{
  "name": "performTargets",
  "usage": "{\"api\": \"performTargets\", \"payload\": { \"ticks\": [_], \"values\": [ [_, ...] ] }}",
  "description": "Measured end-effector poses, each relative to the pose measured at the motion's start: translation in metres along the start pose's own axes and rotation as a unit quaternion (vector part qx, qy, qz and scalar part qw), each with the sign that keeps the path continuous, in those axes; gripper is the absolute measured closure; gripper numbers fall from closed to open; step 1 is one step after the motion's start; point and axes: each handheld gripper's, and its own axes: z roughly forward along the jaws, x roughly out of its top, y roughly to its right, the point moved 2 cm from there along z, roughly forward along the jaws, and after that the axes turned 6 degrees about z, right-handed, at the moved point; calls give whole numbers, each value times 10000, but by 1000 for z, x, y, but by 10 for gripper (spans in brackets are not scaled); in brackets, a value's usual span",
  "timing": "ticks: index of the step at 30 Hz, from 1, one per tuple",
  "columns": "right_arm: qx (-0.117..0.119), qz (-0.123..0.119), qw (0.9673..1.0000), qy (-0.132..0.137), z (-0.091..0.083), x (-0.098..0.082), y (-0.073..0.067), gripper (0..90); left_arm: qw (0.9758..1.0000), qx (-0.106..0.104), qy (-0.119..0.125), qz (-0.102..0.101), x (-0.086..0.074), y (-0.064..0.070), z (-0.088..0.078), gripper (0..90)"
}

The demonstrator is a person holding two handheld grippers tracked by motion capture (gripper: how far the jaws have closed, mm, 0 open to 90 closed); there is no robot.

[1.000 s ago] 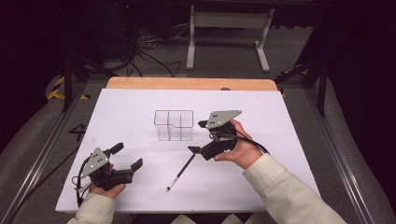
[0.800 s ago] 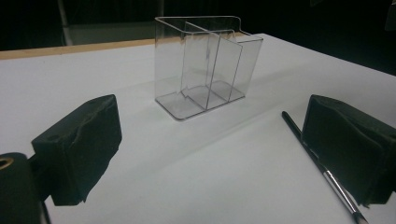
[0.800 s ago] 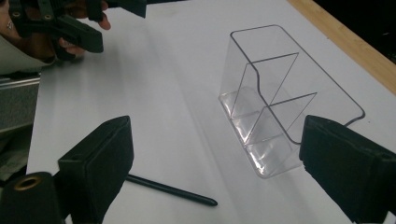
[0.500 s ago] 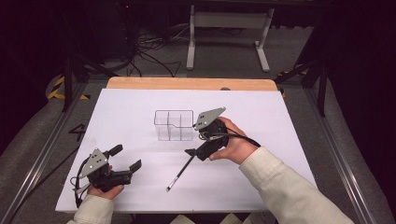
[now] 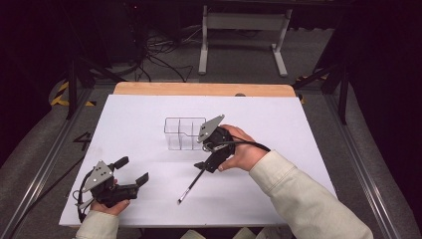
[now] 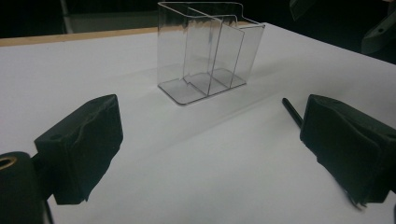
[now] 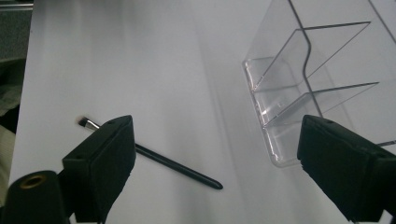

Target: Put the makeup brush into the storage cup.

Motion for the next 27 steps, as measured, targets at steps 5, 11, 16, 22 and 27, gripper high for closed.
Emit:
{"api": "performTargets", "payload": {
  "ticks": [5,11,16,22,27],
  "values": [
    [147,-158,9993,-313,9,0,-3,145,10000,14,-19,13,0,-1,1,65],
    [193,-205,9980,-566,18,1,-3,145,10000,-6,-19,39,1,-1,4,68],
    [224,-296,9970,-672,22,4,-5,145,10000,-37,-21,32,2,-1,7,68],
    [384,-461,9946,-847,30,6,-10,153,10000,-42,-18,51,2,-1,7,69],
    [450,-649,9918,-1001,38,5,-13,162,10000,-31,-16,69,2,-1,7,69]
  ]
}}
